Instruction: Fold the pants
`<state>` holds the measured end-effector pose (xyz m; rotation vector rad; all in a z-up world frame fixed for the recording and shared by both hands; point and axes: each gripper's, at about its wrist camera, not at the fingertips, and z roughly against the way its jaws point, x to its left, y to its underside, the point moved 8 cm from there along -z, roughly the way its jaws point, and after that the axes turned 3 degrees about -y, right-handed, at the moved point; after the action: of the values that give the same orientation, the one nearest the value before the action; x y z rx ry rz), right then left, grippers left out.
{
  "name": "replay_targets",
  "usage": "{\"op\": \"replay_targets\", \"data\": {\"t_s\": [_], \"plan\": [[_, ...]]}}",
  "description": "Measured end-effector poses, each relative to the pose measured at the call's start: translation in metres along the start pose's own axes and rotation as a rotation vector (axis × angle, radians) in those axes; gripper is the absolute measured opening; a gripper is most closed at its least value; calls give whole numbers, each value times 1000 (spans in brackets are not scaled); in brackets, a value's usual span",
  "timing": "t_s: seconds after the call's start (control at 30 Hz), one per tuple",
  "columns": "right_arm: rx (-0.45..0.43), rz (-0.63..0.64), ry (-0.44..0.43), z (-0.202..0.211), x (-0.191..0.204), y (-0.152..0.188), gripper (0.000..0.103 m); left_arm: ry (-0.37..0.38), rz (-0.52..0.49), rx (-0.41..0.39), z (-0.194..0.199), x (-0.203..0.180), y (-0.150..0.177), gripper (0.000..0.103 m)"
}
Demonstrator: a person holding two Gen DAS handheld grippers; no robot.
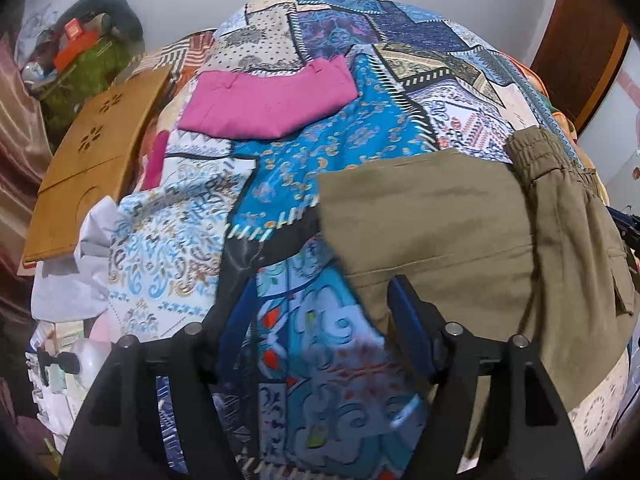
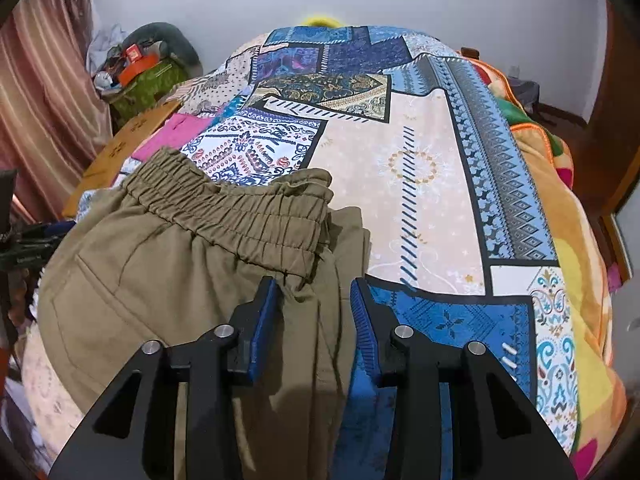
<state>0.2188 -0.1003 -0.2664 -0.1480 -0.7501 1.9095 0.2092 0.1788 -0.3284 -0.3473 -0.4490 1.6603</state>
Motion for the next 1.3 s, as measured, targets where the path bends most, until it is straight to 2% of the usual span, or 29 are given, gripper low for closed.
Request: {"op": "replay_targets", "data": {"t_s": [0.1,0.17,0.23,0.3,0.43,0.57,0.7,0.8,0.83,0.87,0.9,0.93,1.0,1.1,1.17,1.3], "plan": [[4,7,34,10,-4,0,37,-27,12,-3,8,10,1,70],[16,0,33,16,-6,1,40,-18,27,-3,13,12,0,69],[19,-11,19,22,-5,3,55,26,51,-10,20,10,1,69],[4,-16,10,29,-3,6,60,86,75,-19,27,3,2,70],[8,-16,-18,33,5,15,62,190,84,8,26,-22,12,70],[40,-67,-37,21,2,29,62,202,65,71,6,-40,23,70],[47,-191,-140,10,-7,35,62,246,91,86,1,-48,17,70],[62,-239,-207,1,-11,34,62,236,54,74,-1,-59,9,66],[66,-241,-215,-1,-10,33,61,233,42,66,0,-61,7,64],[69,-237,-218,-3,-9,32,58,234,32,58,0,-65,4,56],[67,-224,-230,-4,-6,29,48,260,22,64,0,-70,3,41],[63,-219,-240,-4,-4,27,42,265,13,66,1,-72,0,37],[62,-209,-236,-6,0,23,33,228,-25,59,2,-78,-5,24],[54,-178,-209,-7,3,16,19,162,-65,40,4,-81,-12,11],[32,-136,-169,-4,6,11,13,111,-82,13,9,-80,-20,7],[-5,-72,-128,5,8,-3,9,102,-91,-33,26,-76,-35,5]]}}
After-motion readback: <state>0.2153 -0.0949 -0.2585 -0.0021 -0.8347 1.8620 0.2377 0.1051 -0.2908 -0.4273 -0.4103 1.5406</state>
